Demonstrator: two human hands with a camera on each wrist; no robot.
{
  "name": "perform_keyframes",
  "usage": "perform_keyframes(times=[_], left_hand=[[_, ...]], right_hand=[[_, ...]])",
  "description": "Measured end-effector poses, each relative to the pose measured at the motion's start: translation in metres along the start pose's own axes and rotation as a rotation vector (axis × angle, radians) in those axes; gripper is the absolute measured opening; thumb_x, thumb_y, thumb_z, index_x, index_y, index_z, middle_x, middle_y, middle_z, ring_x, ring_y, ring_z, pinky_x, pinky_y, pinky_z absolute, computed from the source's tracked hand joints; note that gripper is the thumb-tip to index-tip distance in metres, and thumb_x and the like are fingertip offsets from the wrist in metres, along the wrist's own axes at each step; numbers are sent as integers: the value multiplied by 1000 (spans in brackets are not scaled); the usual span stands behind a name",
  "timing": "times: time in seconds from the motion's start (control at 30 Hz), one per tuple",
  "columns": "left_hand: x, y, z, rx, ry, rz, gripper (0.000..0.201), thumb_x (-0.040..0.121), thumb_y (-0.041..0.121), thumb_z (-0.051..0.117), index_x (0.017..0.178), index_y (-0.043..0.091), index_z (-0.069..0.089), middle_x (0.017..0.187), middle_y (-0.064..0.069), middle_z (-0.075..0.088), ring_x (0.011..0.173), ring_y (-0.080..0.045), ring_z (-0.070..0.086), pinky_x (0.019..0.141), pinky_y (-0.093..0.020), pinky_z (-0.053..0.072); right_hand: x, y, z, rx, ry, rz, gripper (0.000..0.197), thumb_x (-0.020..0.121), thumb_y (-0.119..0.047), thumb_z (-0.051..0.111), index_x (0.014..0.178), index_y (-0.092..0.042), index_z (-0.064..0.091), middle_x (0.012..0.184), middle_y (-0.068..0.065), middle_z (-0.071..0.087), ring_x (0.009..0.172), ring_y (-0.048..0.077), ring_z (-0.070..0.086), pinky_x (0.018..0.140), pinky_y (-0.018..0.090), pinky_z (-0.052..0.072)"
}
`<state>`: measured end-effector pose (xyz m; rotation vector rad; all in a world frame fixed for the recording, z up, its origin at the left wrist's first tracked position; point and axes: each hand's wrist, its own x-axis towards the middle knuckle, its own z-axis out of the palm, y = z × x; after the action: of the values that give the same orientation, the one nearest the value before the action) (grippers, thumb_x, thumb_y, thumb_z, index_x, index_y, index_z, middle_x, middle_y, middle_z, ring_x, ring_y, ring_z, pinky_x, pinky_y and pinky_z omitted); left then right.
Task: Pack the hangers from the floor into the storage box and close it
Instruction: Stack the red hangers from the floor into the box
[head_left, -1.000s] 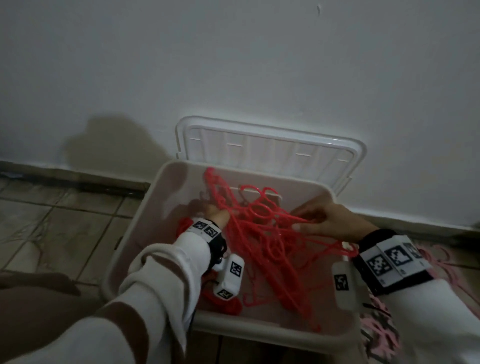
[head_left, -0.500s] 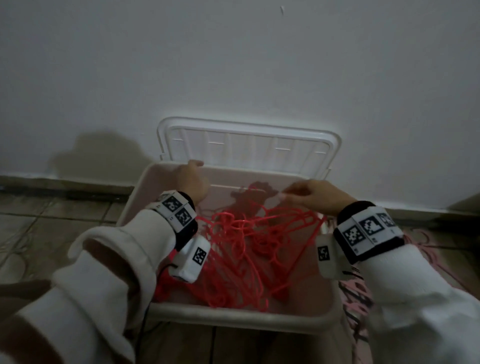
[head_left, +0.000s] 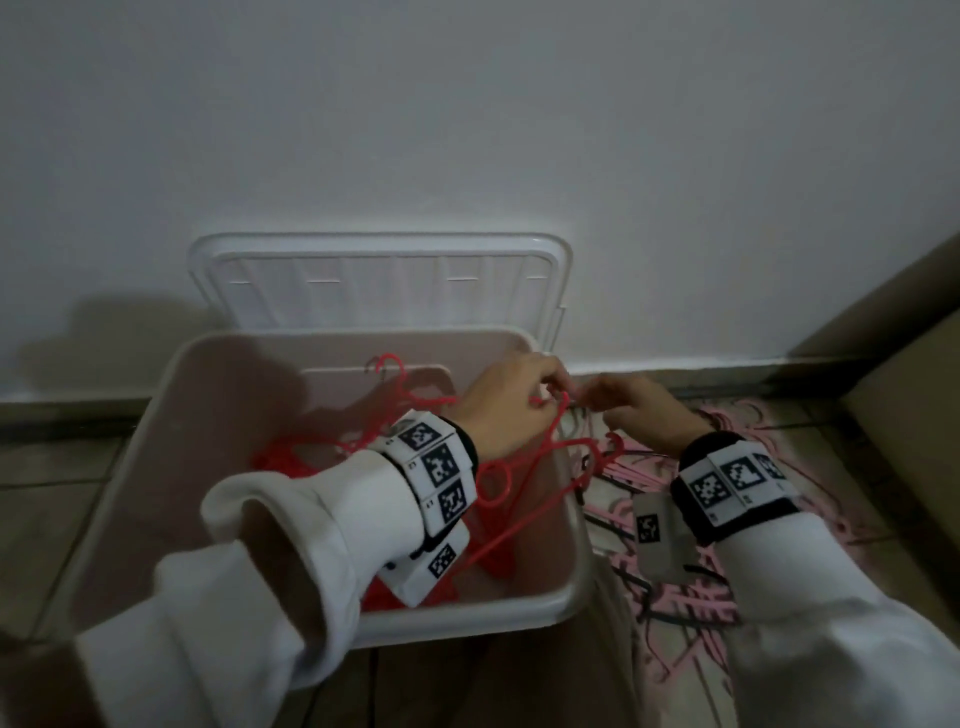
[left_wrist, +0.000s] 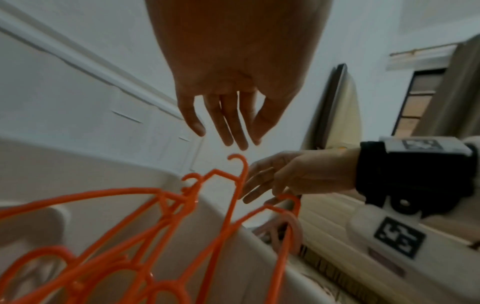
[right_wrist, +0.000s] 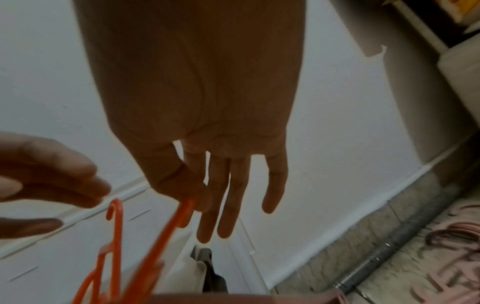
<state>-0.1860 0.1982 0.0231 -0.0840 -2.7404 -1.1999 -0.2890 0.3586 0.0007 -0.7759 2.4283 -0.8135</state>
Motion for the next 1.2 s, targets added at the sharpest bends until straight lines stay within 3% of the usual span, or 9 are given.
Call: perform_keyframes(times=[0.1, 0.23, 0.33, 0.43, 0.6, 0.87, 0.93, 1.1, 1.2], left_hand=[[0, 6, 18, 270, -91, 94, 24, 79, 19, 59, 101, 22, 66, 107, 4, 63, 109, -16, 51, 104, -39, 33], [-4, 16, 35, 663, -219, 114, 39, 83, 49, 53, 114, 25, 58, 120, 9, 52, 128, -10, 34, 112, -59, -3], [-6, 17, 44, 798, -283, 93, 64, 80, 60, 52, 129, 19, 48, 134, 5, 46, 137, -14, 24, 108, -67, -7], [-5, 18, 44, 795, -301, 87, 66, 79, 57, 56, 133, 21, 43, 138, 7, 45, 141, -14, 17, 105, -70, -10], [-6, 21, 37, 807, -311, 94, 54, 81, 39, 61, 132, 30, 44, 134, 12, 49, 141, -12, 16, 101, -68, -16], [-2, 17, 37, 658, -328, 46, 32, 80, 40, 61, 109, 27, 57, 121, 12, 53, 138, -9, 19, 101, -68, -16], [-3, 17, 37, 664, -308, 49, 31, 80, 35, 59, 109, 24, 56, 124, 10, 50, 138, -9, 19, 100, -68, -16], [-7, 18, 35, 672, -209, 54, 31, 79, 32, 60, 108, 23, 54, 133, 7, 46, 139, -7, 16, 99, -65, -21], [-9, 16, 31, 683, -212, 82, 34, 79, 34, 61, 111, 23, 54, 137, 6, 45, 141, -6, 12, 96, -63, -24]], right_hand=[[-8, 7, 2, 114, -5, -6, 38, 79, 20, 40, 103, -4, 58, 100, 10, 62, 93, 13, 62, 71, 10, 43], [-20, 18, 5, 239, -88, -60, 41, 78, 25, 40, 105, -3, 52, 89, -4, 57, 71, -18, 57, 68, 1, 41], [-27, 29, 16, 36, -200, -74, 44, 79, 14, 54, 117, -7, 52, 101, -4, 56, 93, -5, 53, 81, 8, 39], [-28, 35, 26, -19, -142, -67, 61, 72, -3, 73, 127, -9, 47, 117, 2, 55, 107, 13, 50, 91, 24, 39], [-31, 41, 42, 117, -10, -86, 57, 67, -14, 81, 118, -14, 56, 111, 1, 62, 99, 14, 55, 88, 26, 43], [-41, 34, 53, 133, 200, -236, 28, 75, -6, 71, 103, -9, 66, 97, -5, 66, 91, 9, 60, 88, 17, 46], [-41, 31, 52, 198, 227, -238, 23, 78, -4, 69, 100, -9, 69, 95, -2, 69, 87, 7, 62, 84, 10, 46], [-37, 26, 43, 267, 297, -207, 15, 72, -15, 76, 87, -15, 75, 82, -2, 73, 75, 4, 65, 70, 17, 48], [-37, 27, 35, 181, 273, -189, 13, 69, -19, 79, 82, -15, 76, 76, -7, 71, 66, -10, 62, 62, 6, 42]])
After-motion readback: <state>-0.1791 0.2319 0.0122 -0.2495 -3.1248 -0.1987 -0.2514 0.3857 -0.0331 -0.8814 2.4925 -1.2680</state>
